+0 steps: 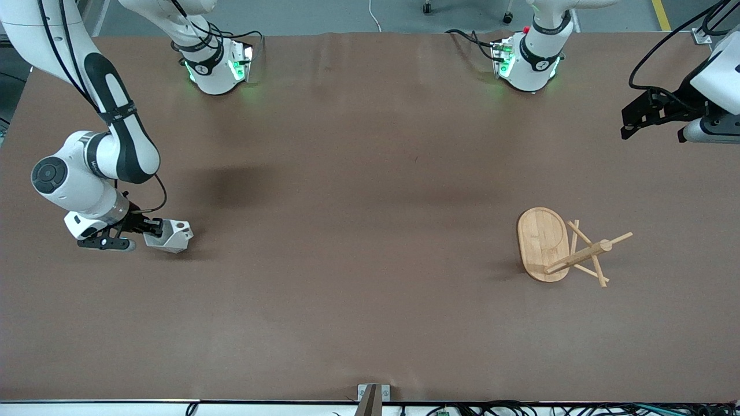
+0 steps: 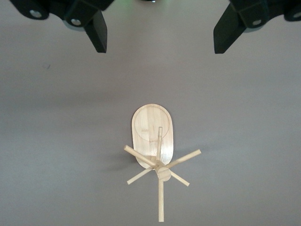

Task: Hang cup on rack
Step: 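Reach the right gripper down and grasp the white cup, then lift the cup with the right gripper while the left gripper approaches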

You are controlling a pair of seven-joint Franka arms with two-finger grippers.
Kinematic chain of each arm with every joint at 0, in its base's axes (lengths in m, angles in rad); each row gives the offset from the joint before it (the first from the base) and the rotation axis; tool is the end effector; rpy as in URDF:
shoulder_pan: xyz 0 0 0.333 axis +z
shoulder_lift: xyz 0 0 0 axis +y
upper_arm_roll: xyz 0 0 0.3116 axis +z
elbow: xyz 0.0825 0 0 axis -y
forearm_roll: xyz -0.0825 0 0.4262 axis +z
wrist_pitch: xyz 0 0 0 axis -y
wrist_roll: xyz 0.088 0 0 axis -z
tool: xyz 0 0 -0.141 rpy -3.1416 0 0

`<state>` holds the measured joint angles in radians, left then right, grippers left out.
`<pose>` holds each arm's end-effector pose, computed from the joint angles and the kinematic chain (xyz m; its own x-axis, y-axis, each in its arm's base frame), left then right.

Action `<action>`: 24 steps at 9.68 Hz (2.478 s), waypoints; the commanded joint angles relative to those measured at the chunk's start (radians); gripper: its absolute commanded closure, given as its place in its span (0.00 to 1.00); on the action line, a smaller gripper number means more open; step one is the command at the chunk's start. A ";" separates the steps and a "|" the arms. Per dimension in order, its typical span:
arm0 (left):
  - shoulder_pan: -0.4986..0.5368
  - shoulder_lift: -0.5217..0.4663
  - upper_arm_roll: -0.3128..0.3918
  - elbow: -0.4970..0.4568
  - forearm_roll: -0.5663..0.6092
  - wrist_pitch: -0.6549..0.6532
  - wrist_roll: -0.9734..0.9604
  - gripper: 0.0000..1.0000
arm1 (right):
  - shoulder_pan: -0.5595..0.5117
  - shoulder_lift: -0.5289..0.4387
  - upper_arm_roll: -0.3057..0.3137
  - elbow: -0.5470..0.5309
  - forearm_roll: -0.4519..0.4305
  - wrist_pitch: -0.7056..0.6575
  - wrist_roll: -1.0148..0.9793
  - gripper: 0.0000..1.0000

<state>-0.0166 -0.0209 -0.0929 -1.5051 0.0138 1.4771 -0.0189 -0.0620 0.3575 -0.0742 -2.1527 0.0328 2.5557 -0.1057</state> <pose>0.5771 -0.0619 0.6237 0.9960 -0.0892 -0.0069 -0.0893 -0.9959 -0.0158 0.5932 -0.0827 0.1644 0.9976 -0.0518 0.0459 -0.0524 -0.9986 0.0115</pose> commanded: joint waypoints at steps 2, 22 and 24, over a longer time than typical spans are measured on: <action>-0.002 0.010 -0.001 -0.029 0.005 0.005 0.007 0.00 | 0.002 0.030 0.007 0.045 0.016 -0.011 -0.046 0.68; -0.025 0.082 -0.307 -0.037 -0.129 0.171 0.063 0.00 | 0.244 -0.321 0.014 0.114 0.898 -0.598 -0.052 1.00; -0.026 0.116 -0.420 -0.035 -0.150 0.286 0.088 0.00 | 0.327 -0.319 0.016 0.081 1.024 -0.560 -0.058 1.00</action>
<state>-0.0480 0.0602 -0.4648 -1.5289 -0.1202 1.7183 0.0324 0.2247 0.0696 -0.0511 -2.0182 0.9847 1.9618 -0.1639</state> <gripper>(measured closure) 0.000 0.956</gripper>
